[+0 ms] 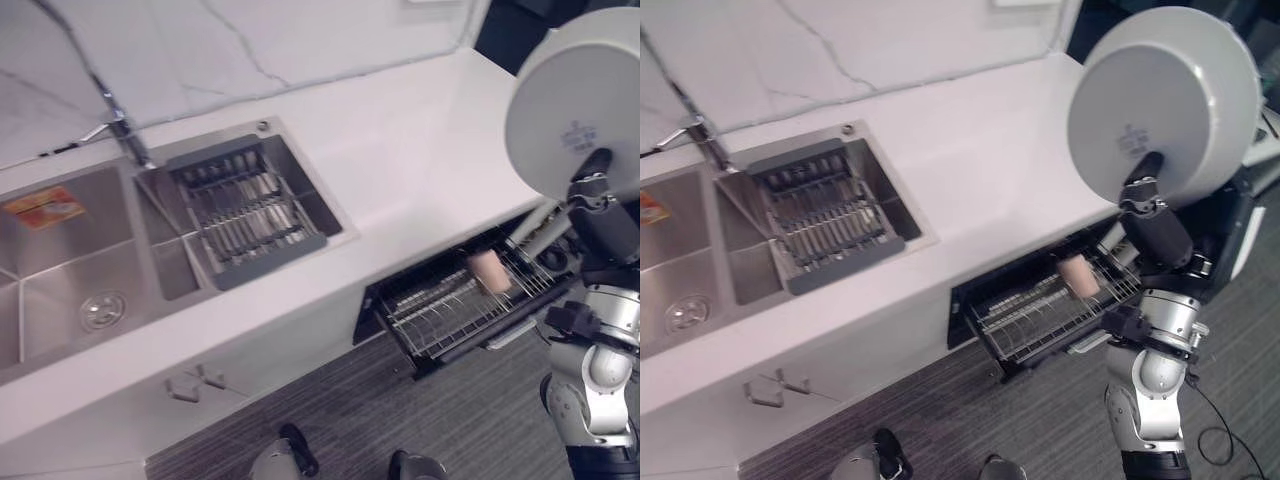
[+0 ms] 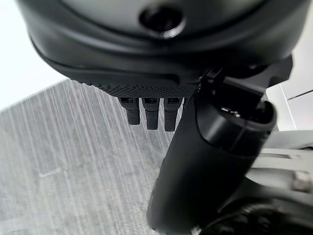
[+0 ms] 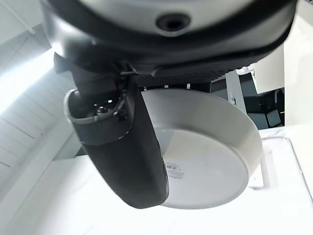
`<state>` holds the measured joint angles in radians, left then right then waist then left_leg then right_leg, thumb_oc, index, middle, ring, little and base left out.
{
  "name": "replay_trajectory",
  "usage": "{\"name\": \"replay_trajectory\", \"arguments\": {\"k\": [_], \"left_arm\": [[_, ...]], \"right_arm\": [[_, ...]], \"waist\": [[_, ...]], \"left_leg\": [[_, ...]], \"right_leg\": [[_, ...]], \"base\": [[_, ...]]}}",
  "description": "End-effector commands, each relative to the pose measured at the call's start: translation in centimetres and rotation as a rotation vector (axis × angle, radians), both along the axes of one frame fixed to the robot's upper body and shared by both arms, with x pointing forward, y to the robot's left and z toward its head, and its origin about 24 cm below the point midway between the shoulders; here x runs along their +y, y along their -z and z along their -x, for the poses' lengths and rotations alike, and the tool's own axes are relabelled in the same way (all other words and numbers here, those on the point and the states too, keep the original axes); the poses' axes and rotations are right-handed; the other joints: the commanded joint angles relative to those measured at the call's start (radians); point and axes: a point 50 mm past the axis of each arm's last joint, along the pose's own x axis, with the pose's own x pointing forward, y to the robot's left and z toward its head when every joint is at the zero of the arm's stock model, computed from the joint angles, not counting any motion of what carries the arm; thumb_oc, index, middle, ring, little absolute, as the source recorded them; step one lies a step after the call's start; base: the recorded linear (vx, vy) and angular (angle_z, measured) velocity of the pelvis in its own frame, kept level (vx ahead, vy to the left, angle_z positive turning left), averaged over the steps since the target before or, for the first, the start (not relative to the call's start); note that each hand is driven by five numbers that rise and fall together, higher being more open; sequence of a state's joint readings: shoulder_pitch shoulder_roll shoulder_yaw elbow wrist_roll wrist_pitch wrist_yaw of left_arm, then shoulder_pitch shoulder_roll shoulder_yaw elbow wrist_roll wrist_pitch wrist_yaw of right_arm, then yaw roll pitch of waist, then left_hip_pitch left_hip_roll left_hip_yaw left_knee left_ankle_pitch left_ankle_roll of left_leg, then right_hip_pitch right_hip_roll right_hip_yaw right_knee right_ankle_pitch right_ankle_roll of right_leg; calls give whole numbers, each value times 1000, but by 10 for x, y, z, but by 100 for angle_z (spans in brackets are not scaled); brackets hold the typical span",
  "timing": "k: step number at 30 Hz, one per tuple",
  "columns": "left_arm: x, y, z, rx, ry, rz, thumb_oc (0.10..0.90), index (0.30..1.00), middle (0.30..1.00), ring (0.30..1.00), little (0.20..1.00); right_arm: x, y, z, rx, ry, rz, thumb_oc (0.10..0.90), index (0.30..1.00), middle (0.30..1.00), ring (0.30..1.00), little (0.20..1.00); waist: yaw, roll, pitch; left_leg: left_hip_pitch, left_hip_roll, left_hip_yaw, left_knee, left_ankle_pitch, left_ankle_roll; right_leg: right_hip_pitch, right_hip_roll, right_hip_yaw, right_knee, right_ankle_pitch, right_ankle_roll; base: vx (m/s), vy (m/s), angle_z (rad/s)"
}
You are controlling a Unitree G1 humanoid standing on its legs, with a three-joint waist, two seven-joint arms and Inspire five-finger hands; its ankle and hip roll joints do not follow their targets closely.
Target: Place the dishes in the dishwasher.
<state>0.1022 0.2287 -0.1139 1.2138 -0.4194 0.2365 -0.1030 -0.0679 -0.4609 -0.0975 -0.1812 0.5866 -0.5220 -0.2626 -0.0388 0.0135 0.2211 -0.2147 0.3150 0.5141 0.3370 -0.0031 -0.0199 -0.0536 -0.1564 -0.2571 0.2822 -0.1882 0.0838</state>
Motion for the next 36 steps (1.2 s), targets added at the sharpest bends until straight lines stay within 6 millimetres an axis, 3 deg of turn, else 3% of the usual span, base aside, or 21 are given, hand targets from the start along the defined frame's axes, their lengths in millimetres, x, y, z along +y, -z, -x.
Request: {"name": "replay_trajectory", "arguments": {"k": [1, 3, 4, 7, 10, 15, 22, 36], "left_arm": [[-14, -1, -31, -104, 35, 19, 800, 900, 900, 900, 900], [-18, -1, -33, -112, 66, 4, 800, 900, 900, 900, 900], [-21, -1, -35, -119, 94, -16, 800, 900, 900, 900, 900], [-26, 0, -34, -113, 61, 10, 800, 900, 900, 900, 900], [-25, 0, -32, -110, 79, -3, 800, 900, 900, 900, 900], [-23, 2, -19, -72, 97, 6, 800, 900, 900, 900, 900], [-11, 0, -20, -62, 104, 1, 800, 900, 900, 900, 900], [11, -5, -31, -76, 148, -37, 800, 900, 900, 900, 900]], "right_arm": [[0, -72, 10, -363, -45, 73, 400, 300, 300, 300, 300], [2, -72, 7, -339, -46, 79, 400, 300, 300, 300, 300], [2, -69, 2, -301, -49, 80, 400, 300, 300, 300, 300], [4, -57, -7, -231, -62, 88, 400, 300, 300, 300, 300], [1, -43, -9, -175, -31, 108, 400, 300, 300, 300, 300], [-9, -14, -13, -55, -3, 127, 400, 300, 300, 300, 300], [-2, 0, -28, 94, -87, 364, 400, 300, 300, 300, 300], [-14, 25, -53, 291, -29, 493, 400, 300, 300, 300, 300]], "waist": [[11, -23, 5], [12, -20, 10], [20, -10, 17], [39, 1, 21], [26, 14, 14], [22, 21, 17], [46, 20, 21], [99, 21, 59]], "left_leg": [[33, -34, -112, -37, -108, -53], [33, -30, -136, -37, -102, -62], [13, -37, -194, -37, -77, -62], [-6, -70, -305, -37, -74, -78], [0, -38, -263, -37, -69, -79], [9, -40, -265, -37, -72, -82], [-9, -57, -291, -37, -69, -86], [-73, -88, -331, -37, -49, -77]], "right_leg": [[67, -31, -23, 18, -88, 19], [66, -23, -20, 18, -88, 11], [51, -3, -4, 18, -72, -3], [54, 13, 28, 18, -74, -8], [66, 11, -3, 18, -80, -16], [89, 8, -23, 18, -84, -20], [84, -7, -42, 18, -79, -15], [94, -16, -54, 18, -89, -13]], "base": [[-28, -176, -38], [-51, -162, -33], [-66, -89, -37], [9, -21, -30], [32, 11, -37], [50, 28, 10], [25, 10, 7], [32, -17, 8]]}}
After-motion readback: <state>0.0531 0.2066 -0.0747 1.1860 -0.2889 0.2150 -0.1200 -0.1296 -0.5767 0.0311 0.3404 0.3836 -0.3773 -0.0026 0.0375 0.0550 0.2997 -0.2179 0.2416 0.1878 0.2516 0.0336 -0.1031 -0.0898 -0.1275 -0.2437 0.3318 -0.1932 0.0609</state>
